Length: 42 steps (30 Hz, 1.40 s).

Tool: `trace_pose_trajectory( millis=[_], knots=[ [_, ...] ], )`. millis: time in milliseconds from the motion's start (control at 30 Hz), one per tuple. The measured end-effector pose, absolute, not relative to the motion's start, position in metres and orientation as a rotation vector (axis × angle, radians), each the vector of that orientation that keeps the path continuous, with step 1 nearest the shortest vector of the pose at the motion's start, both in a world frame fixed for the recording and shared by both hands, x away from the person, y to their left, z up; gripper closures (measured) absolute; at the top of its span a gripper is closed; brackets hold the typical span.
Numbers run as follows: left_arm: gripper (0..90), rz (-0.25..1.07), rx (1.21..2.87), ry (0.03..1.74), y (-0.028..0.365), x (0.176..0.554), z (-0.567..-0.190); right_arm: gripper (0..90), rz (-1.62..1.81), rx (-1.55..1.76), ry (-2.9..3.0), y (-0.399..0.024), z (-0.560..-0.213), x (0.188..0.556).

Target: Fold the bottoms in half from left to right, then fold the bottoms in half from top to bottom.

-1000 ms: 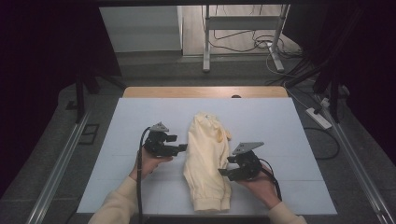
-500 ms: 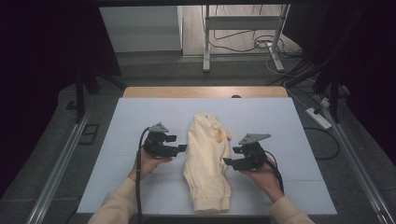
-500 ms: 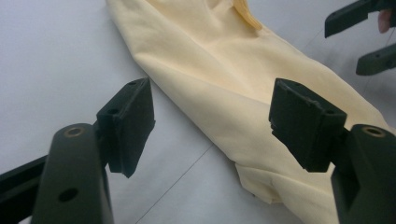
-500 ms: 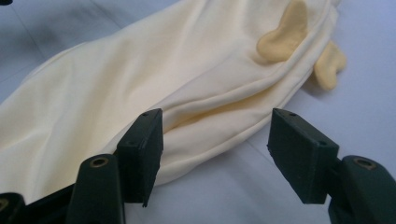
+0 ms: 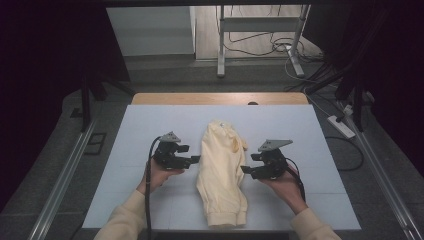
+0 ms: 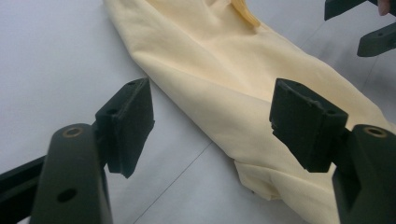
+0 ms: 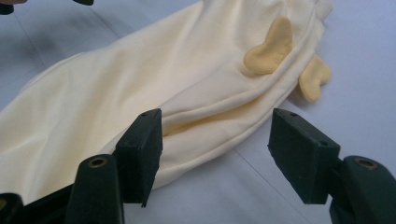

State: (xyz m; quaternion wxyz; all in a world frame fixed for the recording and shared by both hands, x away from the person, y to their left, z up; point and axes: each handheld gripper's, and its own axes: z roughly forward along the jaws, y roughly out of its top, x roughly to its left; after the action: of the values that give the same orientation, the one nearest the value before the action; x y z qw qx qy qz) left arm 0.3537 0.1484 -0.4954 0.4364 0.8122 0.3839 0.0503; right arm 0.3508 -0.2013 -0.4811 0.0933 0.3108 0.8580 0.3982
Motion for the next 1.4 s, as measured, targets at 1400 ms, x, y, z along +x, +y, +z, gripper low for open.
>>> trace_pose_trajectory(
  millis=[1400],
  knots=[
    [29.7,0.13,2.044,0.966,0.134,0.391,-0.501,34.0,1.103,0.949,2.557,-0.18,-0.482,0.394]
  ],
)
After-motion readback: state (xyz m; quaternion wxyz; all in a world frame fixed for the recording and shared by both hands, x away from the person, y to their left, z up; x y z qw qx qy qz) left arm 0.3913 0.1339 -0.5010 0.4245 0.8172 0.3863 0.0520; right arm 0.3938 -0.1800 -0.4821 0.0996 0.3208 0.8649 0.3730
